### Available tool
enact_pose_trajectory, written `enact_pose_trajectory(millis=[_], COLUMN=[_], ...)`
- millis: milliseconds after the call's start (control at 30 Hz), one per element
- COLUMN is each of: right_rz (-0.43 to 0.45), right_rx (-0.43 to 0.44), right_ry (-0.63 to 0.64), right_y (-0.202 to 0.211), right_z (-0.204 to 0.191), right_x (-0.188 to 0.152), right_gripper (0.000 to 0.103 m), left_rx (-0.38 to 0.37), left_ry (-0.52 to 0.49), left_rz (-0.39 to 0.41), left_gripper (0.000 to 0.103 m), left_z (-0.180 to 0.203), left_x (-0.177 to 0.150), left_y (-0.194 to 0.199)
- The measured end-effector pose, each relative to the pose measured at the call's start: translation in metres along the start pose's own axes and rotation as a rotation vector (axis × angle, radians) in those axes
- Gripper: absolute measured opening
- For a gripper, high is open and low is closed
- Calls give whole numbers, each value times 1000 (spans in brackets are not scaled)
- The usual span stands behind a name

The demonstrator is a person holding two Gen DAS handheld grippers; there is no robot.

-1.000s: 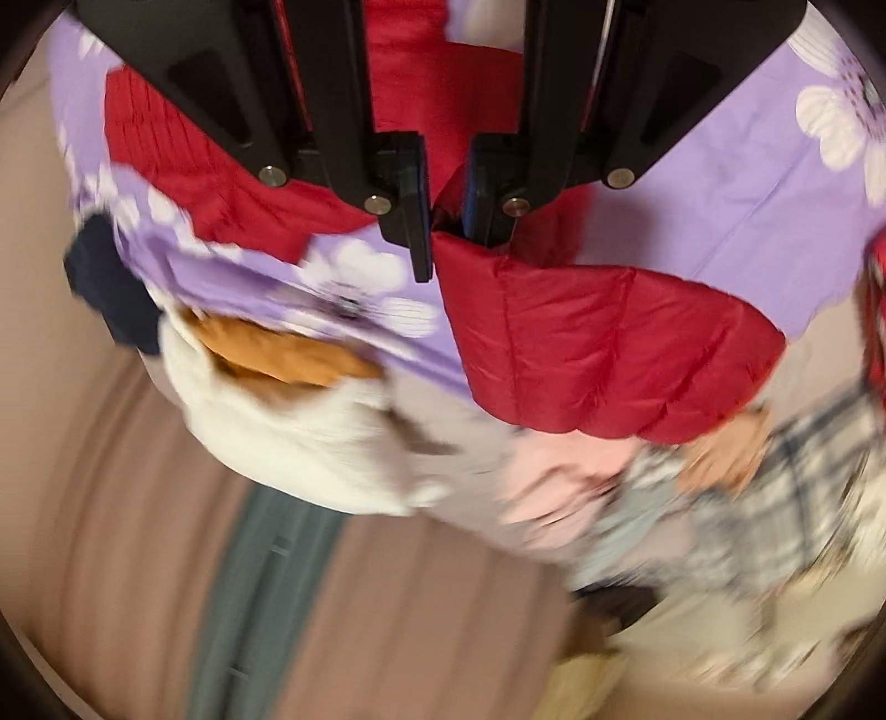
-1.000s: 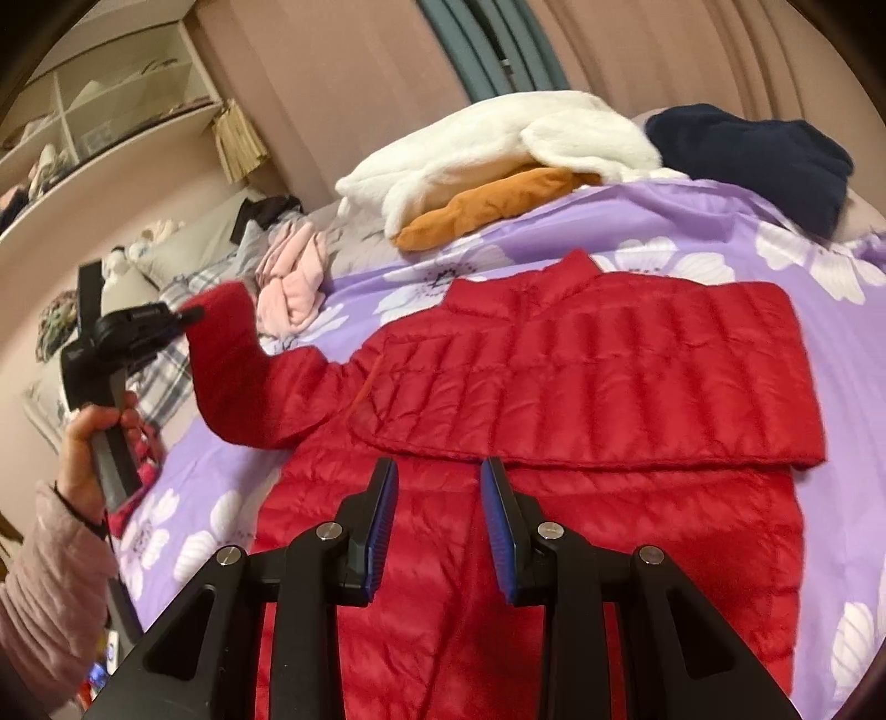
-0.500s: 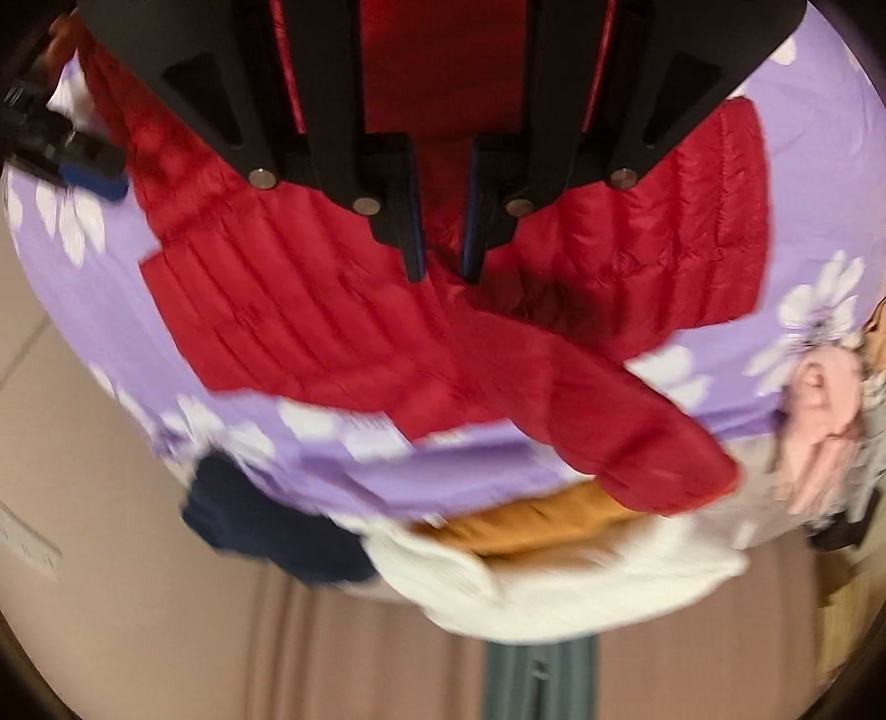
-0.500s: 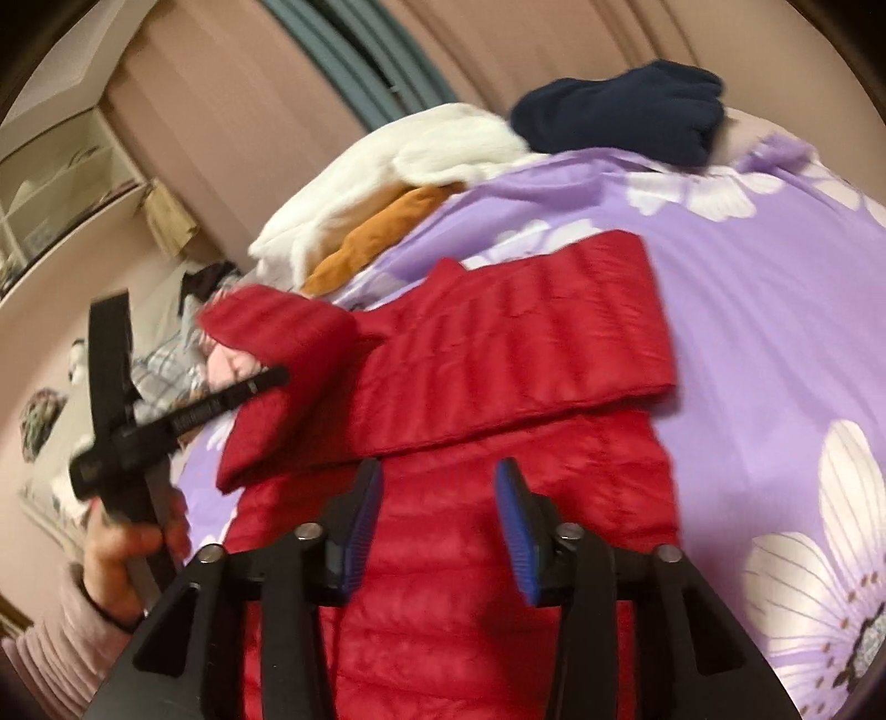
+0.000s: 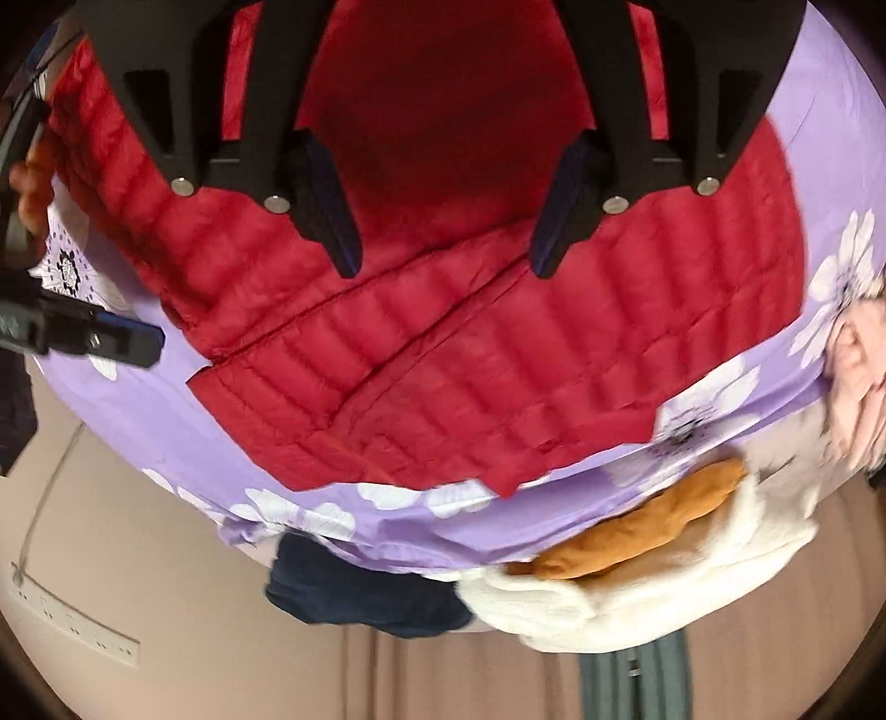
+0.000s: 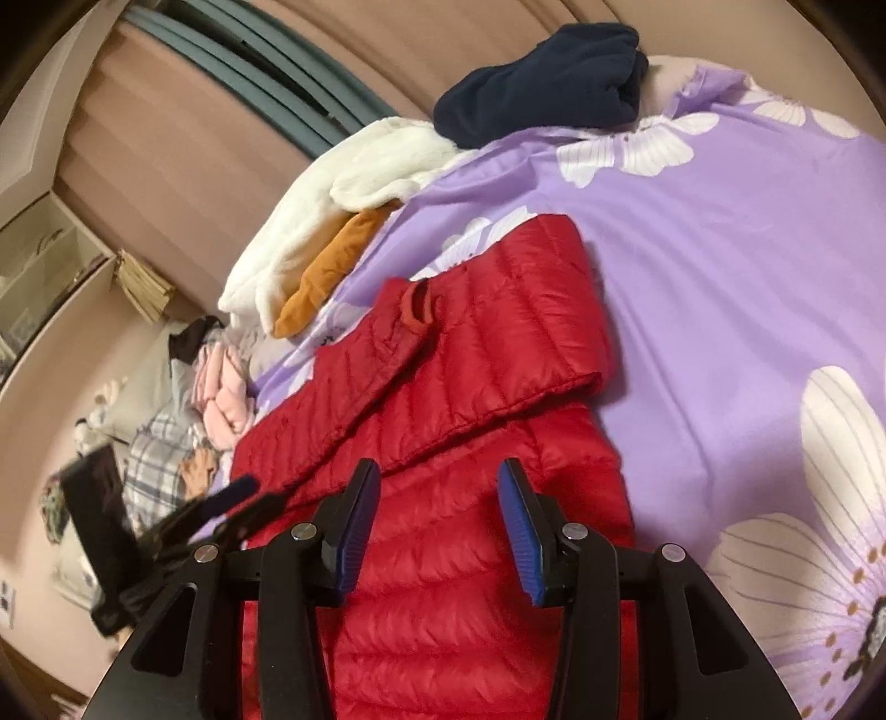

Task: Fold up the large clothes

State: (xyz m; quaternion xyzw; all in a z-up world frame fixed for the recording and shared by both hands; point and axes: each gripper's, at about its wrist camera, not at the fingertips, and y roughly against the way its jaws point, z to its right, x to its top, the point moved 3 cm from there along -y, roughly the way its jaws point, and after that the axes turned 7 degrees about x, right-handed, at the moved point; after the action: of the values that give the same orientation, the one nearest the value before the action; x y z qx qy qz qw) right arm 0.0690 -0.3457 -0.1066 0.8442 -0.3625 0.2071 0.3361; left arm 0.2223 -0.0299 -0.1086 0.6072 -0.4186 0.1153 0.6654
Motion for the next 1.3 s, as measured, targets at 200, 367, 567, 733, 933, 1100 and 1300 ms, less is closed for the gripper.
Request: enact_pose_trajectory(millis=[200,367,567,733,933,1100,1300], right_rz=[-51,-105,-117,-9,-152,-79,-122], right_rx=[84,28,-47,-118,-313,-285,-248], right_ry=[24,11,6,89,127,96,216], right_y=[-46,-101,-133,-93,-97,-60,5], right_z=[-21,-21,-12,-31,-5,-14,-25], right_x=[29,49,53,52,44,41,1], right_gripper=[47,48,10,10,13,47,64], left_rx=[90,166,191,168,121,62,-53], left_ry=[154,325,473,531,568,608,662], left_rz=[-19,-48,-100,-117,-158,-189,-204], left_gripper=[74,77,78,78,78,78,82], left_z=[-50,-98,-128,-134,-125,-115,-103], left_x=[-32,-65,-102,-117,-125,-133,-154], left_y=[24,39,44,48,42,46,65])
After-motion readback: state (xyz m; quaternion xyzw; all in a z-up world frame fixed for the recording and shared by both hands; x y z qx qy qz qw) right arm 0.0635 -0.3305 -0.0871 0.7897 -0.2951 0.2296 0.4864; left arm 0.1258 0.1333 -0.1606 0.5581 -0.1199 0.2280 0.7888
